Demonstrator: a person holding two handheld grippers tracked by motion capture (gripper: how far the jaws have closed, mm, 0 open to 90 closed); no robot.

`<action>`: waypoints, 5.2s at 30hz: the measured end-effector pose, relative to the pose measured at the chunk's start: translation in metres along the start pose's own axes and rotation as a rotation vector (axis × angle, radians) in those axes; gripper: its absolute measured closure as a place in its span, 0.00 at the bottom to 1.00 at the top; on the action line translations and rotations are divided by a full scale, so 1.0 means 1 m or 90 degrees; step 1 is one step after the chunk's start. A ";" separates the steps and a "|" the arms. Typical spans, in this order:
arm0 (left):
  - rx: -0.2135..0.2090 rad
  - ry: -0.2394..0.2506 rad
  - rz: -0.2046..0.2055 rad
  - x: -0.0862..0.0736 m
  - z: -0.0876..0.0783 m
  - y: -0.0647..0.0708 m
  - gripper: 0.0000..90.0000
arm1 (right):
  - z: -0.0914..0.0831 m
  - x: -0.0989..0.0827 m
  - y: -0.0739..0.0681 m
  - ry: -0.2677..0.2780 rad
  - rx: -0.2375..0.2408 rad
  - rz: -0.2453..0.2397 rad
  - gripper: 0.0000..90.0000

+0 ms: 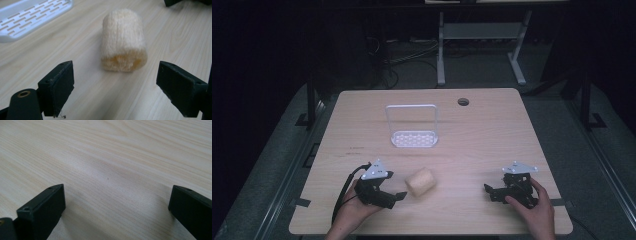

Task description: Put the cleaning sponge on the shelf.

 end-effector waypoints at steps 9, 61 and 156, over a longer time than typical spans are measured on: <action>-0.010 -0.003 0.010 0.013 0.004 0.000 0.16 | 0.000 0.000 0.000 0.000 0.000 -0.002 0.01; -0.021 -0.084 0.033 0.047 0.066 0.007 0.16 | 0.000 0.000 0.000 -0.001 -0.001 -0.001 0.01; 0.015 -0.088 0.024 0.053 0.067 -0.050 0.31 | 0.000 0.000 0.000 -0.001 0.000 -0.001 0.01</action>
Point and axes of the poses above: each handheld gripper's, and its own axes: z roughly forward along the jaws, x roughly out of its top, y roughly to its right, the point moved 5 cm from there along z, roughly forward along the jaws, and after that the axes turned 10 degrees about z, right-handed, at the moved point
